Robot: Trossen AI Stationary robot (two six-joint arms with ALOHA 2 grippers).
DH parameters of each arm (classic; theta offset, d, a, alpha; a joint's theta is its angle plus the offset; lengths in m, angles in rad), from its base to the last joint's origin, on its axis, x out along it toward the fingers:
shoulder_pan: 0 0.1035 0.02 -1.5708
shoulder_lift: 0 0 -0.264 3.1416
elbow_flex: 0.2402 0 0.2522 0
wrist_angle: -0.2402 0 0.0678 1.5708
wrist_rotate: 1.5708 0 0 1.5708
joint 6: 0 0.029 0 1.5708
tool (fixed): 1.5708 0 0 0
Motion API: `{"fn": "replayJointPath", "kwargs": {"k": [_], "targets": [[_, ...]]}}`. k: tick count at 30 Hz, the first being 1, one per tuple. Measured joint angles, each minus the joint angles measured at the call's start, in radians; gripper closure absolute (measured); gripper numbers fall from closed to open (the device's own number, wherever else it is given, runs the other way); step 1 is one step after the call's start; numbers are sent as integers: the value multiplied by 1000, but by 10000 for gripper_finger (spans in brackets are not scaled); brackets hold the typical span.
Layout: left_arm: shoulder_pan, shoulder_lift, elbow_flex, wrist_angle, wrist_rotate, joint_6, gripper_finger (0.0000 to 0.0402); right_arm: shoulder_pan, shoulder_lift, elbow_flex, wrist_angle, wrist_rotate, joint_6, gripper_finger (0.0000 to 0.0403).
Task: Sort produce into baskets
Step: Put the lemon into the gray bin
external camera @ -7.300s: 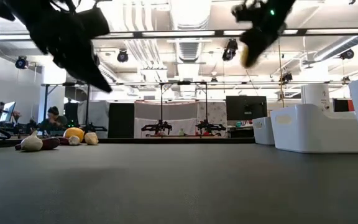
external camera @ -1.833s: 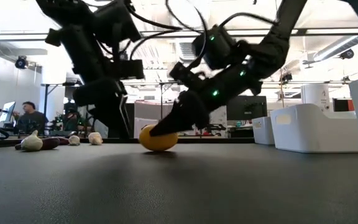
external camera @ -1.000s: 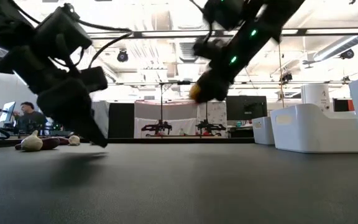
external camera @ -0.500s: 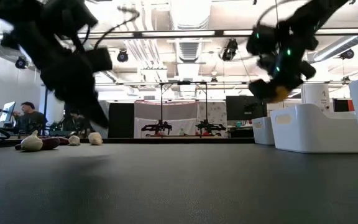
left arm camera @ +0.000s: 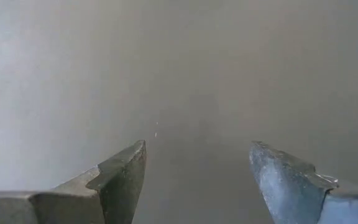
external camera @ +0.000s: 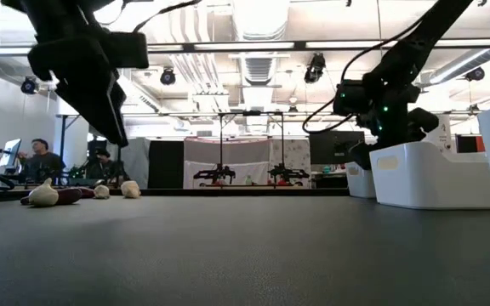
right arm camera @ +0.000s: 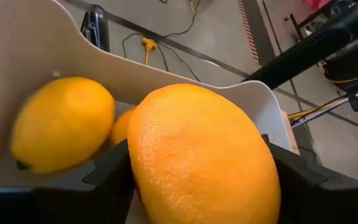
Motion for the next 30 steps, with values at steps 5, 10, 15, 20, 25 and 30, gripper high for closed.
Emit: {"fn": "replayJointPath", "kwargs": {"k": [5,10,15,20,25,30], "targets": [[-31,0,69,-100,-2,-1,132,0,-32,-1,-11,0,2,94],[-61,0,118,-206,-3,-21,132,14,-105,-3,-22,7,-43,56],[-95,-1,173,-520,53,-180,132,121,-219,-6,-26,105,-70,45],[-164,-4,151,-703,263,-373,132,284,-355,-5,-7,231,-105,44],[-270,-1,114,-695,491,-485,132,396,-461,-5,-5,228,-106,44],[-382,2,115,-611,677,-707,132,451,-496,-5,-4,224,-104,44]]}}
